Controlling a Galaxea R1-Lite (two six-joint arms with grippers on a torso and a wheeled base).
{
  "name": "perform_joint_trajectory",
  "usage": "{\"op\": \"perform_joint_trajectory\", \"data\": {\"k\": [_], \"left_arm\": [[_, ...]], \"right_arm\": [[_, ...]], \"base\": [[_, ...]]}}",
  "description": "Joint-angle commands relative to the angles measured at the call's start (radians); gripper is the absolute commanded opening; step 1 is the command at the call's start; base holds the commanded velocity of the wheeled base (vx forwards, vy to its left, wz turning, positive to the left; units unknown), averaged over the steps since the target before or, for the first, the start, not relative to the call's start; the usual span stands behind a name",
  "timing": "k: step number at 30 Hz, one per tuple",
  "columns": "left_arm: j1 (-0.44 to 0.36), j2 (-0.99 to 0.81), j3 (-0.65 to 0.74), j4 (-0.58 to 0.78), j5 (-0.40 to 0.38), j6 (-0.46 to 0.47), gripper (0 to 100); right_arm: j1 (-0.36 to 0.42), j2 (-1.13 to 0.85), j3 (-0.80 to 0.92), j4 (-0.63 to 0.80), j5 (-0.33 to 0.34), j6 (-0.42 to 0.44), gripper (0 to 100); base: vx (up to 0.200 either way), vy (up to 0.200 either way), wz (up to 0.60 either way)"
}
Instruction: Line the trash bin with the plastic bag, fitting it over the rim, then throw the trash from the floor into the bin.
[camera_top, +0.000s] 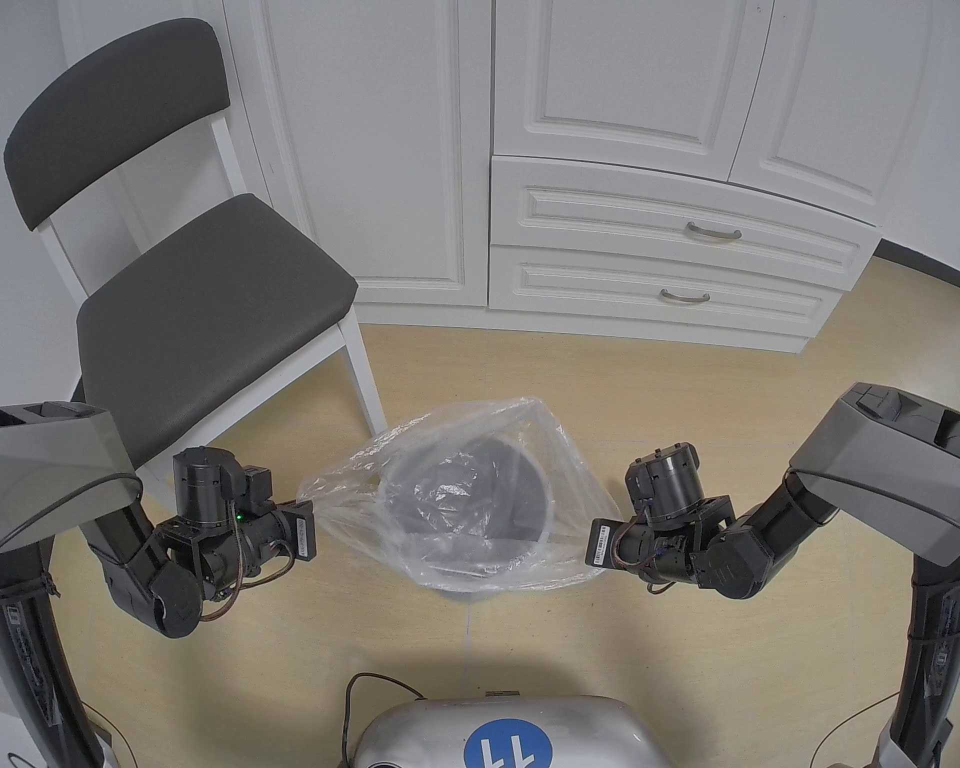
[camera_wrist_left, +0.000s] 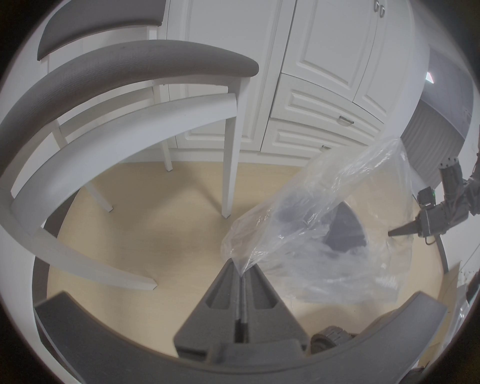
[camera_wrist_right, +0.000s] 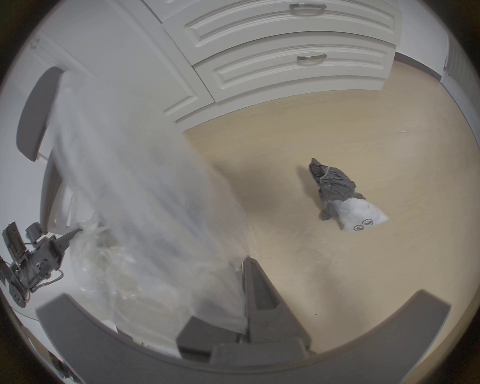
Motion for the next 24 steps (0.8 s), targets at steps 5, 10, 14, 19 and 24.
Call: {"op": "perform_joint_trajectory", "data": {"k": [5,10,14,19,24], "left_arm": [[0.001,-0.036,0.026,0.071,-0.006,0.01,0],[-0.038,-0.036,0.043,0.094,-0.006,0.012,0],[-0.078,-0.014,0.058,0.094,-0.006,0.012,0],[-0.099,0.016,0.07,0.094,-0.006,0.035,0],[-0.099,0.042,0.086,0.093,-0.008,0.071,0]], "right_arm": [[-0.026,0.009,0.041,0.008,0.001,-0.072,0],[-0.009,0.003,0.084,0.009,0.001,-0.124,0],[0.02,0.004,0.118,0.006,0.001,-0.154,0],[0.049,0.006,0.15,0.008,0.001,-0.181,0],[0.064,0.004,0.192,0.008,0.001,-0.233,0]], "base": [[0.0,0.0,0.0],[0.0,0.0,0.0],[0.0,0.0,0.0],[0.0,0.0,0.0],[0.0,0.0,0.0]]}}
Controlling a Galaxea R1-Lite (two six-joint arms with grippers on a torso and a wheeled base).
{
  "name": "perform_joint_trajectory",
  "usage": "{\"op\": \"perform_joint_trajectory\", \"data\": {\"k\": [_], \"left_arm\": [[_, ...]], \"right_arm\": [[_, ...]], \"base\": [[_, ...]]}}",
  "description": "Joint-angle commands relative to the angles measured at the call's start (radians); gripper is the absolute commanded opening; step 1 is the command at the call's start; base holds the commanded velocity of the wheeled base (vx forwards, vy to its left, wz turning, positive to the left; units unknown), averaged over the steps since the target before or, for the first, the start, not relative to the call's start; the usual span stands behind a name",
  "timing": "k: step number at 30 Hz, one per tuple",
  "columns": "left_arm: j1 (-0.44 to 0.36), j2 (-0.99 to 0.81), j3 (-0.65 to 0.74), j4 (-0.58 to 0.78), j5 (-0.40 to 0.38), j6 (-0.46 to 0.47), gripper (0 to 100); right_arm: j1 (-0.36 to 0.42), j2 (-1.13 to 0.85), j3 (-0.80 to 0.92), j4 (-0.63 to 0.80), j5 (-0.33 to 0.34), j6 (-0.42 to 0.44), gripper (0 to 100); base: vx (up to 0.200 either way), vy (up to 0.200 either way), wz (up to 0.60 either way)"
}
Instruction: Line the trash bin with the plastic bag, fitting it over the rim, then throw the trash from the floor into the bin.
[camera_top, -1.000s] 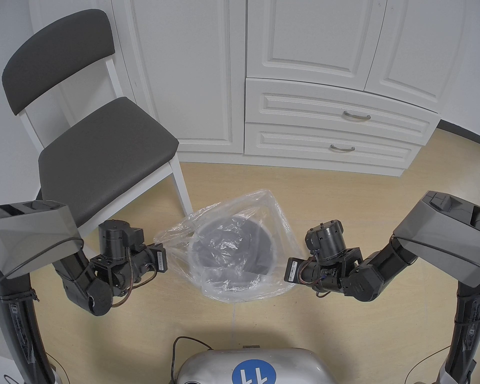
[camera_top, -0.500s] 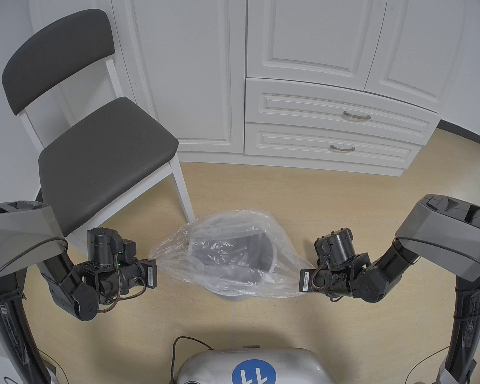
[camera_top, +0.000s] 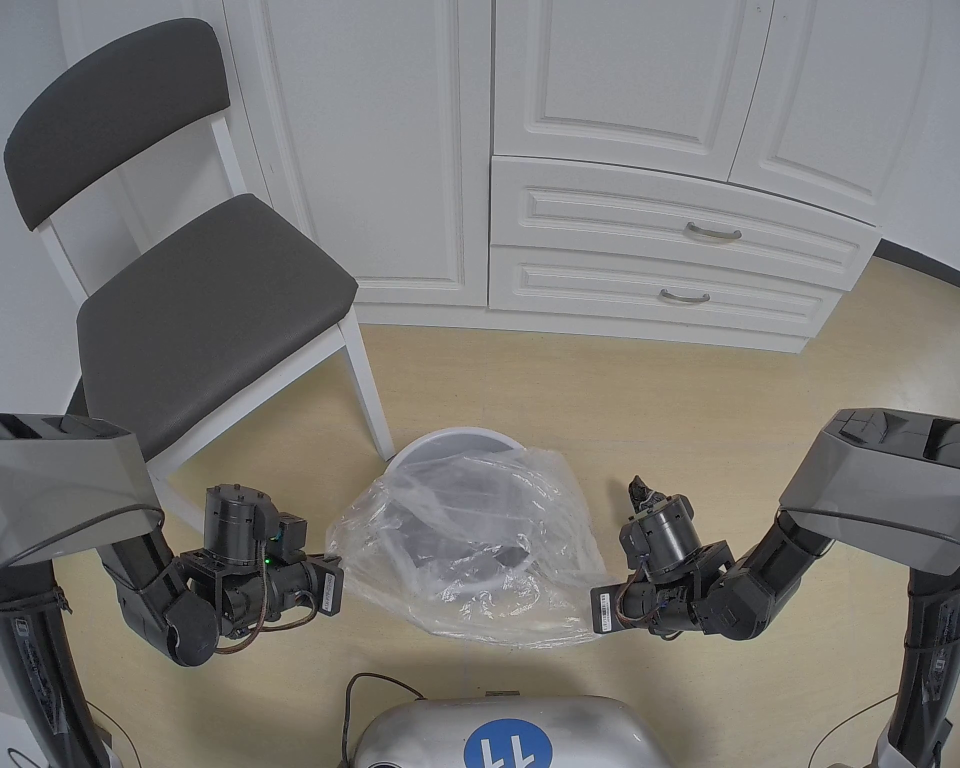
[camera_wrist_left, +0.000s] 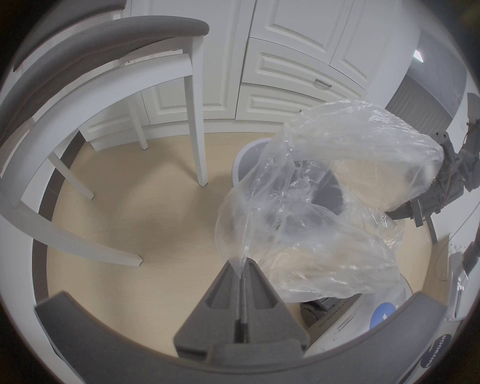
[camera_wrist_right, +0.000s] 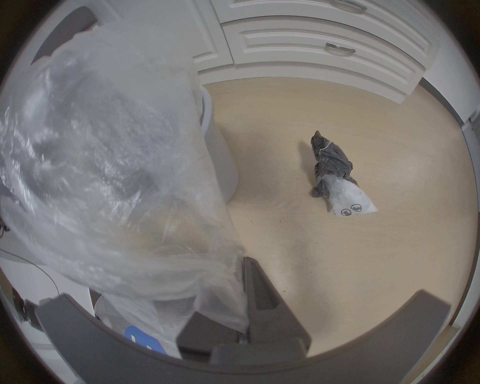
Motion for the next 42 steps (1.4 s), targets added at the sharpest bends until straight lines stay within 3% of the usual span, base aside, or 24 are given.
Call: {"op": "perform_joint_trajectory", "data": {"k": [1,10,14,17,24,33,36,42], "left_arm": [[-0.003,0.033,0.014,0.0,-0.001,0.021,0],[0.009,0.09,-0.035,-0.016,0.008,0.011,0],[0.046,0.11,-0.063,-0.02,0.01,0.008,0],[0.074,0.119,-0.089,-0.02,0.011,0.006,0],[0.105,0.125,-0.156,-0.02,0.014,-0.064,0],[0.037,0.202,-0.187,-0.034,0.06,-0.107,0],[0.0,0.265,-0.189,-0.095,0.079,-0.114,0],[0.008,0.314,-0.202,-0.195,0.105,-0.117,0]], "right_arm": [[0.016,-0.001,0.039,0.001,0.0,-0.038,0],[0.014,0.045,-0.017,-0.03,-0.018,-0.024,0],[0.018,0.1,-0.076,-0.17,-0.054,0.1,0],[0.03,0.146,-0.116,-0.239,-0.061,0.143,0],[0.05,0.2,-0.218,-0.262,-0.064,0.278,0],[0.027,0.201,-0.213,-0.229,-0.08,0.267,0],[0.021,0.207,-0.219,-0.225,-0.08,0.261,0],[0.01,0.237,-0.244,-0.24,-0.112,0.263,0]], "base": [[0.0,0.0,0.0],[0.0,0.0,0.0],[0.0,0.0,0.0],[0.0,0.0,0.0],[0.0,0.0,0.0],[0.0,0.0,0.0],[0.0,0.0,0.0],[0.0,0.0,0.0]]}}
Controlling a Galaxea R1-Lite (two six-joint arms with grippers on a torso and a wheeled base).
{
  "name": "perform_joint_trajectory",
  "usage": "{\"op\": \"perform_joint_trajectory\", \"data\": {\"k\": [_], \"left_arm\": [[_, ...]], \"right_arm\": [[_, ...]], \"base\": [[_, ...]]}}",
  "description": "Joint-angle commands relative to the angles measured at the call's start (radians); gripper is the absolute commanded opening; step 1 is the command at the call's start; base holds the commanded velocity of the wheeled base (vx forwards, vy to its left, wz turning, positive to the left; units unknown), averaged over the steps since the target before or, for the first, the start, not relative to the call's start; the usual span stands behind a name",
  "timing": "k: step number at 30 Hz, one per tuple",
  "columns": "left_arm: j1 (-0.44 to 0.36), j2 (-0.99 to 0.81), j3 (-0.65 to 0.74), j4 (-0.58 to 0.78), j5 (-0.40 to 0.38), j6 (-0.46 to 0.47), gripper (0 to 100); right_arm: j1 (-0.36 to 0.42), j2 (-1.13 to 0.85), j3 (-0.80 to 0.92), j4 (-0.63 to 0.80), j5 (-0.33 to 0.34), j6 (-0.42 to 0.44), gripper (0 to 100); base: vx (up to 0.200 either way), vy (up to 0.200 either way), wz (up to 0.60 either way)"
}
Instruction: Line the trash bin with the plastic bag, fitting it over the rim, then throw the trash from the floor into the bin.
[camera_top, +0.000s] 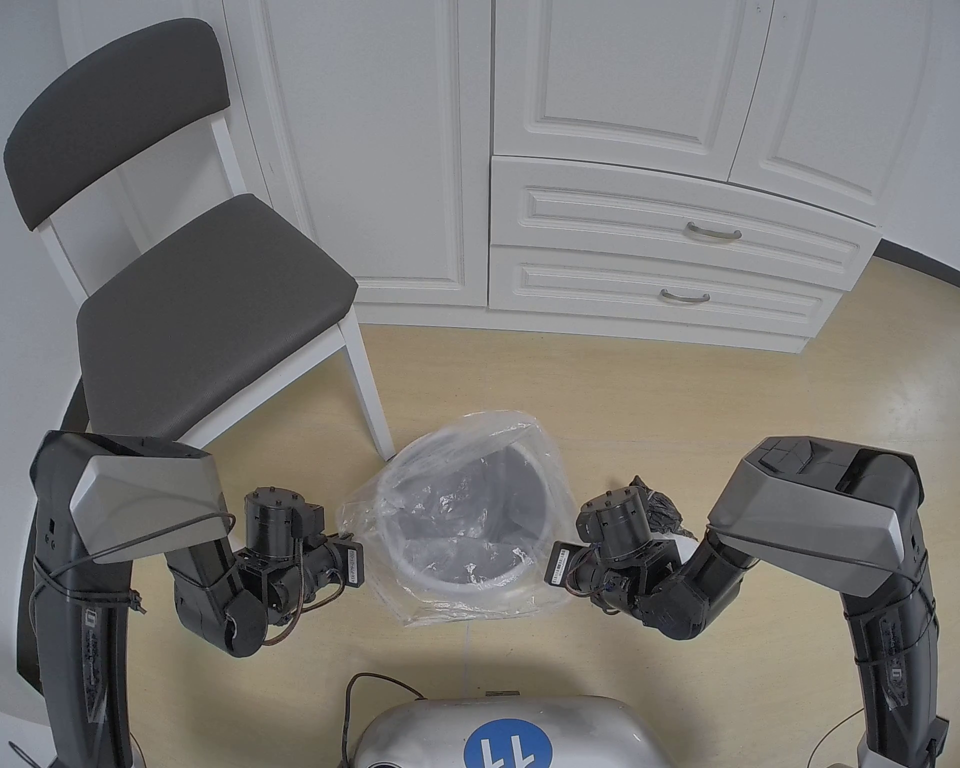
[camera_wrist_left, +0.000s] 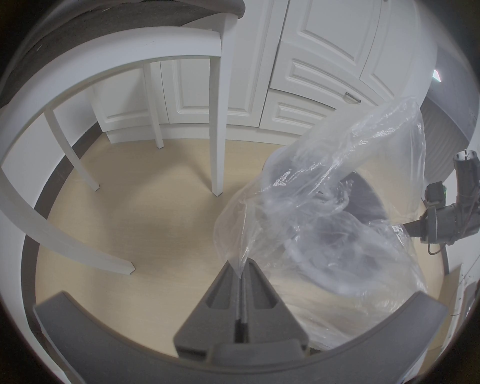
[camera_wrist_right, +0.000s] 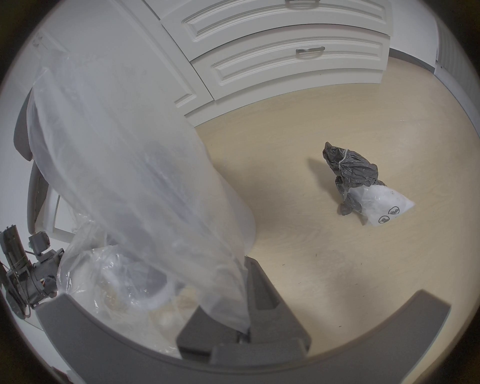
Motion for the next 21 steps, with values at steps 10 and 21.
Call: {"op": "perform_joint_trajectory", "data": {"k": [10,21], "left_arm": [[0.028,0.005,-0.078,-0.024,0.014,-0.095,0],[0.028,0.005,-0.097,-0.028,0.03,-0.141,0]], "right_arm": [[-0.036,0.004,-0.049,-0.09,-0.05,0.032,0],[-0.046,0.022,-0.03,-0.215,-0.051,0.022,0]], "base": [[0.0,0.0,0.0],[0.0,0.0,0.0]]}}
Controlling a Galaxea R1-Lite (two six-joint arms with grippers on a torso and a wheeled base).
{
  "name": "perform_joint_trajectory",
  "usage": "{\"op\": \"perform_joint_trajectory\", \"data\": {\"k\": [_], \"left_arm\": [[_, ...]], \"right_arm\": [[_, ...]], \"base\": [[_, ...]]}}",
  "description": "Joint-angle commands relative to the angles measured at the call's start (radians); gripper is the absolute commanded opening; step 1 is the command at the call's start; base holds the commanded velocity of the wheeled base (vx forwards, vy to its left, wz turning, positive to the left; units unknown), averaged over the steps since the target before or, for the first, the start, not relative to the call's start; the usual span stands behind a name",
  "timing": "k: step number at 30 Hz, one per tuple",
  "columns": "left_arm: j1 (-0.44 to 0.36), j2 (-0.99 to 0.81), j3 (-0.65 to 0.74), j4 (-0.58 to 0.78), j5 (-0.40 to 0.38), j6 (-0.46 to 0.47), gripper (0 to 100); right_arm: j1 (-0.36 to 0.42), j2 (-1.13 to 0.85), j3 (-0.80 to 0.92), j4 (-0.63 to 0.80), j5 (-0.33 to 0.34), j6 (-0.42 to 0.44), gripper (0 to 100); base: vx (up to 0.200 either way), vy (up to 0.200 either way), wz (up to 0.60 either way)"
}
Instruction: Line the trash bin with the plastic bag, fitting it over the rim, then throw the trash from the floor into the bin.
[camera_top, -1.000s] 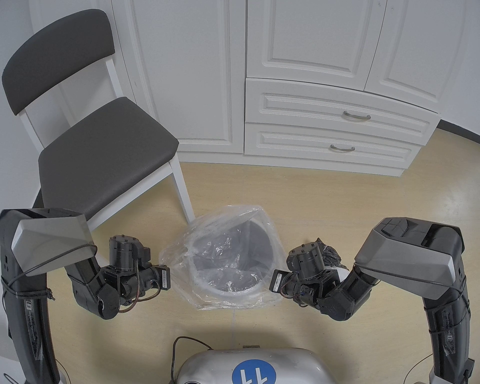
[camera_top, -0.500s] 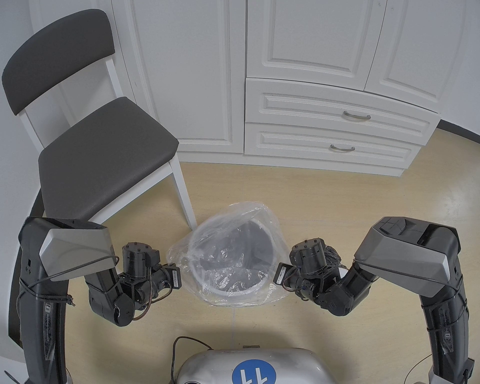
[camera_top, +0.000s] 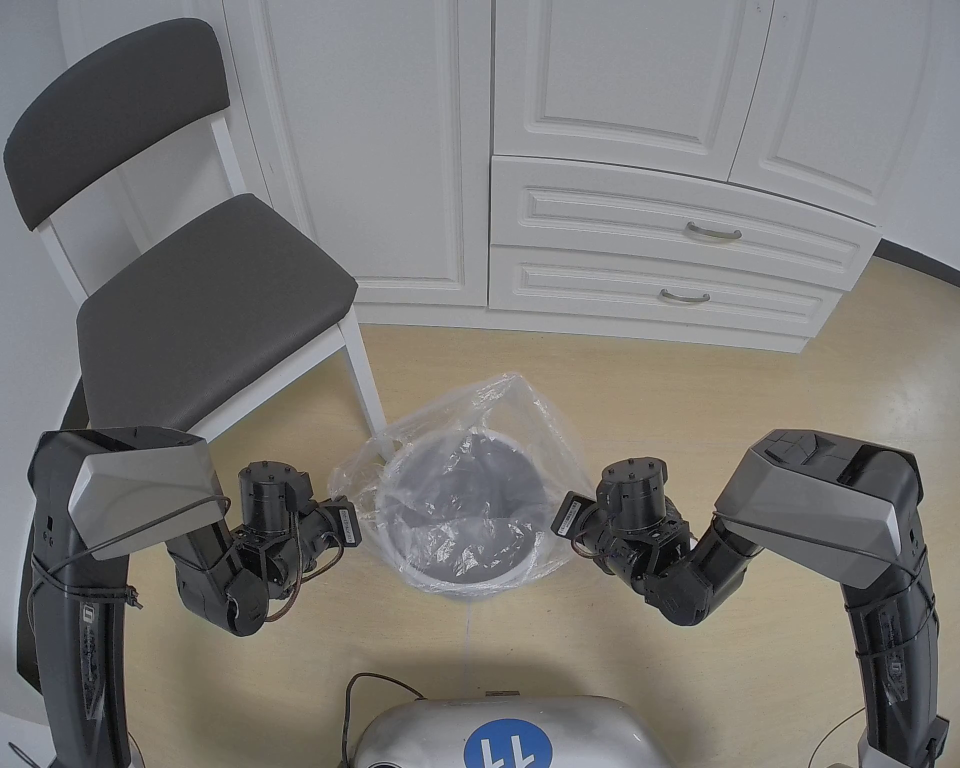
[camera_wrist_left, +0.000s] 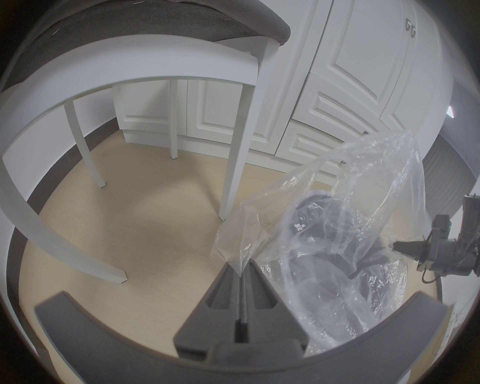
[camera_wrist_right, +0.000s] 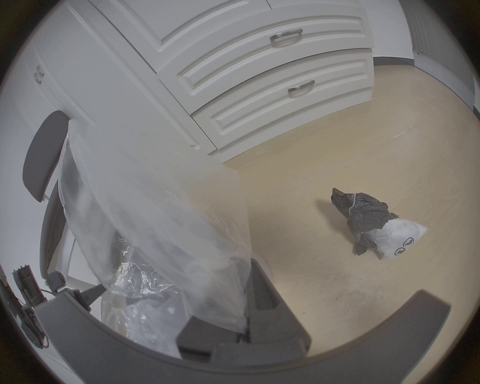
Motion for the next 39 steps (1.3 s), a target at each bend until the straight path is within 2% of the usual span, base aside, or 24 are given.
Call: {"op": "perform_joint_trajectory", "data": {"k": [1,9,17,18,22,27,30,37,38,39], "left_arm": [[0.001,-0.002,0.002,0.003,0.002,0.001,0],[0.002,0.049,-0.004,0.049,0.002,0.007,0],[0.031,0.006,0.002,0.049,-0.001,0.007,0],[0.031,0.006,0.002,0.049,-0.003,0.007,0],[0.036,-0.042,0.031,0.055,-0.01,0.01,0],[0.031,-0.085,0.065,0.063,-0.024,0.014,0],[0.031,-0.108,0.106,0.063,-0.059,0.05,0],[0.008,-0.062,0.122,0.077,-0.065,0.063,0],[0.008,-0.057,0.122,0.078,-0.065,0.063,100],[0.008,-0.053,0.122,0.083,-0.065,0.063,100]], "right_arm": [[-0.002,0.008,0.012,0.006,0.001,-0.006,0],[0.004,0.071,0.018,0.012,0.001,-0.035,0],[0.007,0.048,0.03,0.013,0.003,-0.036,0],[0.007,0.047,0.032,0.013,0.003,-0.036,100],[0.014,-0.012,0.095,0.013,0.017,-0.042,100],[0.012,-0.079,0.176,0.01,0.058,-0.105,100],[0.007,-0.144,0.243,0.013,0.089,-0.151,100],[-0.002,-0.22,0.337,0.013,0.127,-0.242,100],[-0.002,-0.222,0.338,0.013,0.127,-0.245,100],[-0.002,-0.223,0.345,0.013,0.129,-0.251,100]], "base": [[0.0,0.0,0.0],[0.0,0.0,0.0],[0.0,0.0,0.0],[0.0,0.0,0.0],[0.0,0.0,0.0],[0.0,0.0,0.0],[0.0,0.0,0.0],[0.0,0.0,0.0],[0.0,0.0,0.0],[0.0,0.0,0.0]]}}
